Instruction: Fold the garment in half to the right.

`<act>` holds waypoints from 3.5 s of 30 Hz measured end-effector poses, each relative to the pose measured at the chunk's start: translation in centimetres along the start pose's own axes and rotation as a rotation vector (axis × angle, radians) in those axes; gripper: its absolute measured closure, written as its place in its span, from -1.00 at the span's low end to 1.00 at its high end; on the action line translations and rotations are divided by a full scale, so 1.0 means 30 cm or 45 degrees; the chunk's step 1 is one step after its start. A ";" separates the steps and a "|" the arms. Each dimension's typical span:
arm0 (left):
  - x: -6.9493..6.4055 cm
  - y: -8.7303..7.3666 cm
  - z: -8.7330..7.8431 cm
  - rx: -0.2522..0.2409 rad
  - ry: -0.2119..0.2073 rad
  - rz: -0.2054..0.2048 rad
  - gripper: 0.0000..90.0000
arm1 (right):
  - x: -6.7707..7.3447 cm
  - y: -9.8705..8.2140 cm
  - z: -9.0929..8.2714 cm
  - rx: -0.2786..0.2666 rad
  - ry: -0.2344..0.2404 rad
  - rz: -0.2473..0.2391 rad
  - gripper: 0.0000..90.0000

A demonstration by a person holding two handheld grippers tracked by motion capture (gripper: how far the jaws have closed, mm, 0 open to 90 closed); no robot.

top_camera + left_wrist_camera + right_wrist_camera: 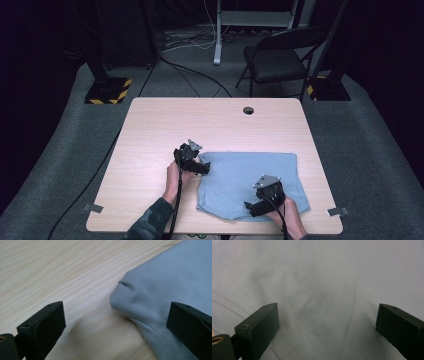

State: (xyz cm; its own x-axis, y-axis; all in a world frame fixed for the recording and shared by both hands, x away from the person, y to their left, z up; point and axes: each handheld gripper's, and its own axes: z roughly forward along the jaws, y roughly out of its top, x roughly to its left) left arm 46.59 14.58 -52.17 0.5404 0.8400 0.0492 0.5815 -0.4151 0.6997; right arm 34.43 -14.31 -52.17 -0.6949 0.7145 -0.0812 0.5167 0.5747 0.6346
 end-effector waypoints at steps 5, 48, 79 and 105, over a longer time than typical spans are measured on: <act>0.023 0.009 -0.006 0.000 0.012 -0.020 -0.97 | 0.038 0.055 0.012 -0.064 0.049 -0.013 -0.92; 0.004 0.048 0.041 0.035 -0.023 -0.054 -0.96 | 0.128 0.111 0.075 -0.011 0.060 -0.091 -0.98; -0.020 0.075 0.044 -0.055 -0.210 -0.070 -1.00 | 0.140 0.102 0.036 -0.092 0.122 -0.016 -1.00; -0.082 0.102 0.096 -0.013 -0.270 0.043 -0.60 | 0.357 0.196 0.139 -0.053 0.135 -0.110 -0.29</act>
State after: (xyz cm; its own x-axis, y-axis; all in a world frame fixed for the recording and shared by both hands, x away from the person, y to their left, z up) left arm 48.80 10.24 -52.21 0.6760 0.7328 -0.0774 0.5553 -0.4376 0.7072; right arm 32.11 -1.62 -52.51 -0.7858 0.6158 -0.0568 0.4330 0.6136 0.6603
